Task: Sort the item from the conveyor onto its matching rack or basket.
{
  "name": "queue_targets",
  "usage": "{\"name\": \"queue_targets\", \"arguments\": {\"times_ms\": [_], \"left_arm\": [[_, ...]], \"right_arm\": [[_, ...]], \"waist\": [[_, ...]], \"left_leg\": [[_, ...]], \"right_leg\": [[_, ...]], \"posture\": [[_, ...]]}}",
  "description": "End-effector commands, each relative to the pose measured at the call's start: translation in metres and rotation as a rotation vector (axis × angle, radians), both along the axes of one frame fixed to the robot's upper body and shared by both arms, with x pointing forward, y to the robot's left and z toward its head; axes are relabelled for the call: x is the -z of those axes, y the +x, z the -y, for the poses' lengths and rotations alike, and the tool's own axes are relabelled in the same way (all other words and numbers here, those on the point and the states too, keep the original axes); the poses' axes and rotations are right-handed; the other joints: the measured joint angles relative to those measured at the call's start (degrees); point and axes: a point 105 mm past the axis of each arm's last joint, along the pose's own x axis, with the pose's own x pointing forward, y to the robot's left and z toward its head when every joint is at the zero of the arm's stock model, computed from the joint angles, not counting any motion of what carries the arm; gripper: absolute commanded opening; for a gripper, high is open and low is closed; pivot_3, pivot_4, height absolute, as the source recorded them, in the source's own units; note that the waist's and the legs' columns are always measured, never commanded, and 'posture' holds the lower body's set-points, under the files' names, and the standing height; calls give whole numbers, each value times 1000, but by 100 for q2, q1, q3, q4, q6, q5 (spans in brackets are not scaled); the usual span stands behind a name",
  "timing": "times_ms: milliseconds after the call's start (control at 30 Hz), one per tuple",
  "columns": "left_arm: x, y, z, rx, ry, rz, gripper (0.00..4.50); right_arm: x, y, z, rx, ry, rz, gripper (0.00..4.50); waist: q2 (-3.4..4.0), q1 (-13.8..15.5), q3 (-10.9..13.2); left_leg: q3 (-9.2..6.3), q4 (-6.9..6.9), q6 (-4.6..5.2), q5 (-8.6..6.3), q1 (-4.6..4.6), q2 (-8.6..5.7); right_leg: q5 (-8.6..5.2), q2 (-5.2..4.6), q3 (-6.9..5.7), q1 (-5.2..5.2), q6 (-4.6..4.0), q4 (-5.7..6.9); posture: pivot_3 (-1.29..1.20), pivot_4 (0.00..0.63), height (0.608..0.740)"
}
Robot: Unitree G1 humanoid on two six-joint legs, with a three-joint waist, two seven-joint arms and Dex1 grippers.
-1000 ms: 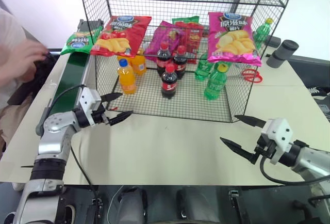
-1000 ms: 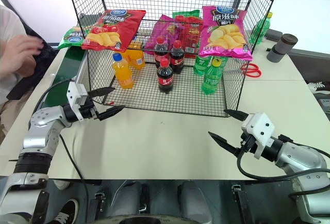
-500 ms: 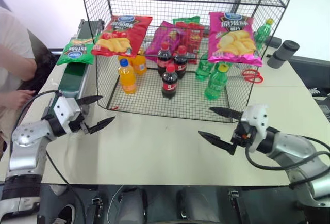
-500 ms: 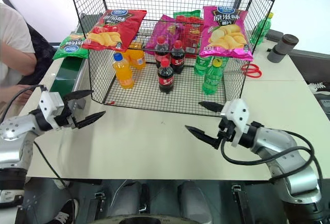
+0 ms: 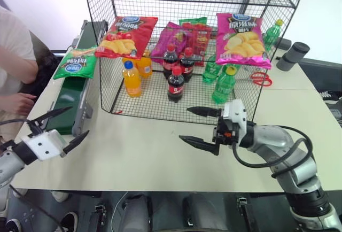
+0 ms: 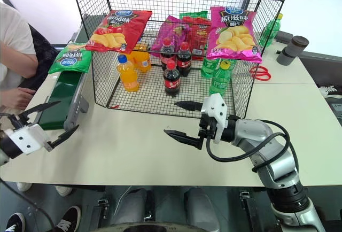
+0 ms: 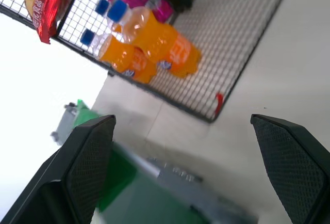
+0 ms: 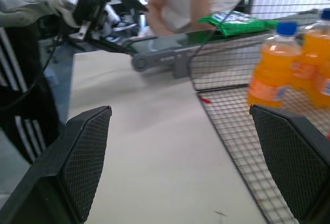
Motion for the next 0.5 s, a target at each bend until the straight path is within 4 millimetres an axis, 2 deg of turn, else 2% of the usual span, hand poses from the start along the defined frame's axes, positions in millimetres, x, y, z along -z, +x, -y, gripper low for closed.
{"name": "queue_targets", "arguments": {"times_ms": [33, 133, 267, 367, 500], "left_arm": [[-18, -7, -16, -62, 156, 118, 4500], [-10, -12, -37, -152, 264, 125, 4500], [0, -18, -54, -221, 324, 131, 4500], [3, -24, -63, -254, 343, 137, 4500], [4, -25, -74, -295, 352, 138, 4500]], "right_arm": [[-8, 0, -8, -41, 17, 42, 4482], [-4, 5, -15, -39, 23, 50, 4482], [-3, 18, -18, -13, 19, 66, 4482], [-5, 17, -19, -43, 16, 70, 4482], [3, 13, -20, -62, -7, 56, 4482]], "waist": [[0, -4, 0], [0, -12, 0], [0, -64, 0], [-8, -70, -4], [-11, -100, -5]], "left_leg": [[0, 0, 0, 0, 0, 0], [2, -4, 0, 0, 0, 2], [8, -7, 0, 0, 0, 3], [9, -6, 1, 0, -1, 1], [7, -8, 1, -1, -1, 2]], "right_leg": [[0, 0, -2, -1, 0, 0], [0, 2, -4, -5, 0, 0], [0, 3, -3, -9, 0, 2], [0, -3, -5, -9, 0, 1], [0, -7, -7, -8, 0, 2]], "posture": [[0, 150, 740], [0, 150, 740], [0, 150, 740], [0, 150, 740], [0, 150, 740]]}}
